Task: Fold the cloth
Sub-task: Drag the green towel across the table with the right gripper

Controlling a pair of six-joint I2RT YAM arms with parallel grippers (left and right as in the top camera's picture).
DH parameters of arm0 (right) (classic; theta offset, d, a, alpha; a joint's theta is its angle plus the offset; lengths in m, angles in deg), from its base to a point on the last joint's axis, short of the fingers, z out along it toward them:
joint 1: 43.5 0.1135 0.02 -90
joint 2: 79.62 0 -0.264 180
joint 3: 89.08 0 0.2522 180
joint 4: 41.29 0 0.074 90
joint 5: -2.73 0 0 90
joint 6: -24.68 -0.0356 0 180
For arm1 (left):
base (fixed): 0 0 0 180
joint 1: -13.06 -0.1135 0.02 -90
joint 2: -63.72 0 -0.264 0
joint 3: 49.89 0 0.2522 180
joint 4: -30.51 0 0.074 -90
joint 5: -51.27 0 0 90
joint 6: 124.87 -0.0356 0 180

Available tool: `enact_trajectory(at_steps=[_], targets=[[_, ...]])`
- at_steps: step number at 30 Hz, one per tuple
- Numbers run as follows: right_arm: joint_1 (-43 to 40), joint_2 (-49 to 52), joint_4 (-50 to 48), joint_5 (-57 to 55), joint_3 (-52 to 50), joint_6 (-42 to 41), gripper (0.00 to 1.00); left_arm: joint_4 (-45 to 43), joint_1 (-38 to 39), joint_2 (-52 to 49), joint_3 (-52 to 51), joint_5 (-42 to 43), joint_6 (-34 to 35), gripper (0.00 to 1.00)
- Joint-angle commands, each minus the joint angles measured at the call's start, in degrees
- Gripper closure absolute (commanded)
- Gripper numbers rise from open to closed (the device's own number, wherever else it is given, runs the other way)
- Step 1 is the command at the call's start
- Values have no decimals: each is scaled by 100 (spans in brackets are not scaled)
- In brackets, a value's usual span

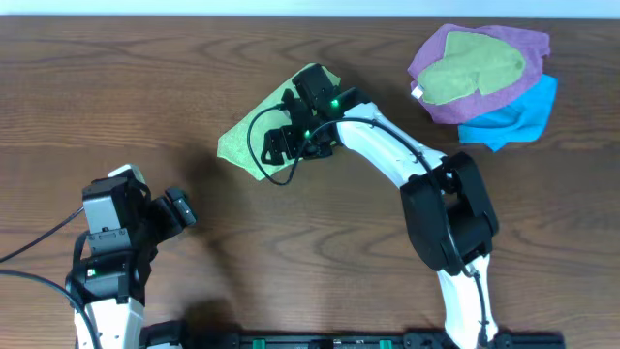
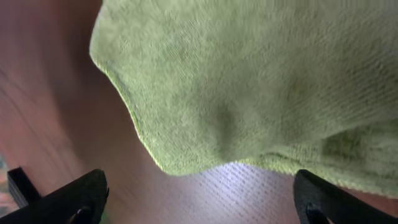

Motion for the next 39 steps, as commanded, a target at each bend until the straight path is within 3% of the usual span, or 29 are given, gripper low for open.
enact_trajectory(at_steps=[1, 10, 17, 19, 22, 26, 28, 39], targets=[[107, 190, -90, -72, -31, -55, 6, 22, -28, 26, 157, -57, 20, 5], [122, 411, -498, 57, -31, -240, 12, 26, -28, 26, 157, -59, 20, 5], [157, 435, -627, 55, -31, -243, 23, 20, -28, 26, 157, -61, 20, 5], [190, 479, -664, 52, -31, -262, 30, 22, -28, 26, 157, -61, 17, 5], [223, 496, -691, 52, -31, -260, 49, 22, -28, 26, 157, -61, 17, 5], [251, 496, -984, 15, -28, -256, 89, 22, -28, 26, 157, -61, 9, 5], [249, 496, -1060, 15, -28, -258, 99, 22, -28, 26, 157, -61, -2, 5], [245, 494, -1873, 57, 201, -160, 99, 24, -28, 26, 157, -57, -46, 5]])
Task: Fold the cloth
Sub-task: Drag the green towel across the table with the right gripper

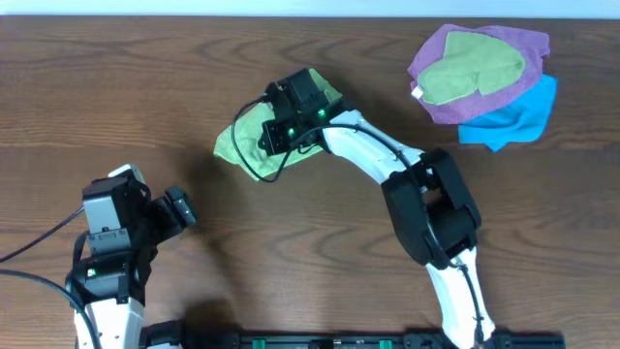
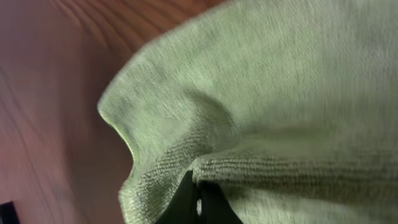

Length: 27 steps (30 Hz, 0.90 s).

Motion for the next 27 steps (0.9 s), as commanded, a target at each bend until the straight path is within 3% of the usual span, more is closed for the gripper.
enact_trajectory(at_steps=[1, 11, 27], targets=[[42, 50, -264, 31, 256, 151, 99, 22, -28, 26, 157, -57, -42, 5], [0, 50, -1178, -960, 680, 376, 99, 22, -28, 11, 157, -37, -39, 5], [-374, 173, -2315, -2371, 988, 1423, 99, 22, -22, 11, 157, 103, -39, 5]])
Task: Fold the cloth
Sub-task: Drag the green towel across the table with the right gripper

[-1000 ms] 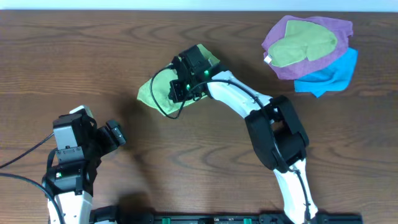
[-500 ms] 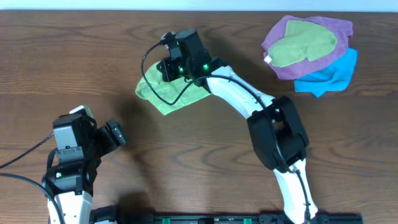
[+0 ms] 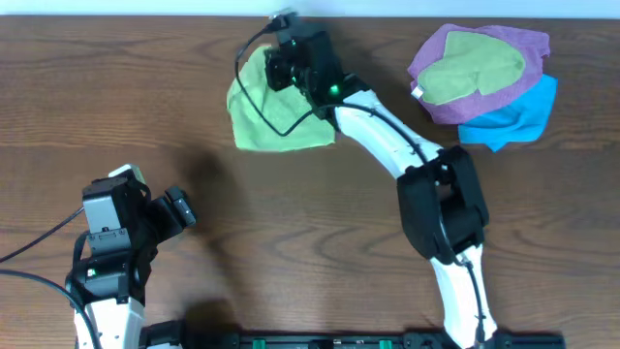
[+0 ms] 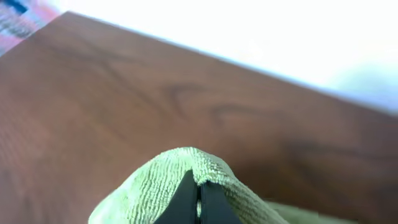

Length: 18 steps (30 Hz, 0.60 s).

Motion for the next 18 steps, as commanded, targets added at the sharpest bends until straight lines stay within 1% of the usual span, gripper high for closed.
enact_trajectory(at_steps=[1, 6, 10, 13, 14, 15, 17, 18], targets=[[-26, 225, -190, -461, 133, 330, 99, 17, -22, 11, 157, 157, -39, 5], [-142, 306, -68, -1331, 133, 409, 99, 22, -22, 11, 157, 175, -39, 5], [-328, 306, 190, -1486, 136, 492, 99, 24, -22, 11, 157, 175, -39, 5], [-431, 306, 306, -1862, 133, 492, 97, 22, -22, 11, 157, 177, -39, 5], [-459, 306, 289, -2033, 133, 494, 91, 22, -22, 11, 157, 175, -39, 5], [-494, 306, 219, -2192, 133, 494, 76, 20, -22, 11, 157, 177, -39, 5], [-551, 306, 79, -2339, 133, 496, 40, 20, -22, 11, 157, 177, -39, 5], [-581, 306, 2, -2345, 136, 494, 25, 17, -22, 11, 157, 177, -39, 5]])
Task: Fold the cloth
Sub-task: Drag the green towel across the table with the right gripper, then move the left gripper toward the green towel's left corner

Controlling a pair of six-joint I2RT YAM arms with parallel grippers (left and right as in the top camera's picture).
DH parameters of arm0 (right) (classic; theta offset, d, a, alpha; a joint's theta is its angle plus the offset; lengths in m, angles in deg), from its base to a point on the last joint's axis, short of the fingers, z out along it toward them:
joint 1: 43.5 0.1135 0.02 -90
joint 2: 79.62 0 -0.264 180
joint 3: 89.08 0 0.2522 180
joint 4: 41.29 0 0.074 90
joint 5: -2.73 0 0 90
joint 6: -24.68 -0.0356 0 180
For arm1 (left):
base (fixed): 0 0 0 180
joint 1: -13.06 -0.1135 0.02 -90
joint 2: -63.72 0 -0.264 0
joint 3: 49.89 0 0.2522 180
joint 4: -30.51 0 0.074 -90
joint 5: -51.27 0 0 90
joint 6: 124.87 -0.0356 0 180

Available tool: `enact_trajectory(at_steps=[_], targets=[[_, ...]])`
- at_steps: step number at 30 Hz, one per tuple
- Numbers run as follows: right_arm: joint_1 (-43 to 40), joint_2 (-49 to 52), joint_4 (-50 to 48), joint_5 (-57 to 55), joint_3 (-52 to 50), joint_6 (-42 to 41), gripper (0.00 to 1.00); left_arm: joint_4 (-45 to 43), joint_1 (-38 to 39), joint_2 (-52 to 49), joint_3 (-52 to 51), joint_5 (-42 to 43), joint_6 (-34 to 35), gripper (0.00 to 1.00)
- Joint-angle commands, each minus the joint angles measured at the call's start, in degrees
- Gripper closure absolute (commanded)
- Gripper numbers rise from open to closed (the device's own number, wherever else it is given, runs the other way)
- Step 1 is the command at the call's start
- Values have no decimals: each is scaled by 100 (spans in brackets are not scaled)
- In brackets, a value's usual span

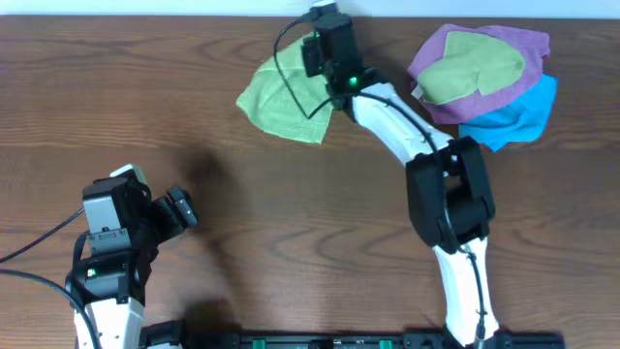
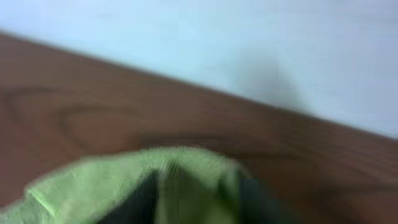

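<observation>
The green cloth (image 1: 283, 97) lies bunched at the far middle of the table, its right corner reaching up under my right gripper (image 1: 313, 48). In the blurred right wrist view the gripper (image 2: 199, 200) sits low in the frame. Its dark fingers (image 2: 147, 194) stand a little apart, with a fold of the green cloth (image 2: 93, 180) draped over and between them. Beyond the fold are the table's far edge and a pale wall. My left gripper (image 1: 179, 207) rests at the near left, far from the cloth, with nothing in it.
A pile of cloths, green on purple (image 1: 480, 63) over blue (image 1: 518, 116), lies at the far right. The table's far edge (image 1: 194, 17) runs just behind the right gripper. Bare wood lies between the two arms.
My right gripper has moved a little right along the far edge, and the cloth went with it. Its fingers, pressed together on the fold before, now show a gap.
My right gripper hung open over the green cloth at the table's middle. It was then shut on a fold of the cloth. Later it held that fold near the far edge, the cloth dragged back with it, and now it is further right with the fingers parted.
</observation>
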Motion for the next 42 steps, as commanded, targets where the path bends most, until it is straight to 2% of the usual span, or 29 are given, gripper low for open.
enact_trajectory(at_steps=[1, 4, 8, 12, 15, 18, 20, 25, 29, 42], targets=[[-83, 79, -129, -424, 105, 74, 18, 9, -22, 11, 157, 48, -39, 5], [-96, 4, -70, -420, 114, 74, 1, 2, -22, 11, 157, 48, -39, 5], [11, -271, 380, -339, 114, 70, 1, -42, -22, 11, 157, 109, -37, 5], [157, -691, 1379, -74, 114, -103, 1, -83, -22, 11, 157, 175, 31, 5], [249, -949, 2323, 127, 111, -634, 1, -87, -22, 9, 157, 175, 31, 5], [256, -1045, 3261, 979, 111, -1397, 1, -90, -22, -44, 157, 177, 199, 5], [223, -1043, 3539, 1438, 85, -1797, 1, -92, -22, -168, 157, 175, 337, 5], [186, -1021, 3777, 1687, 4, -2444, 1, -232, -22, -850, 164, 332, 813, 5], [184, -960, 3801, 1722, -39, -2444, 1, -481, -11, -1467, 299, 660, 822, 5], [37, -181, 3689, 1952, -44, -2898, 3, -702, -11, -2500, 1239, 671, 824, 5]])
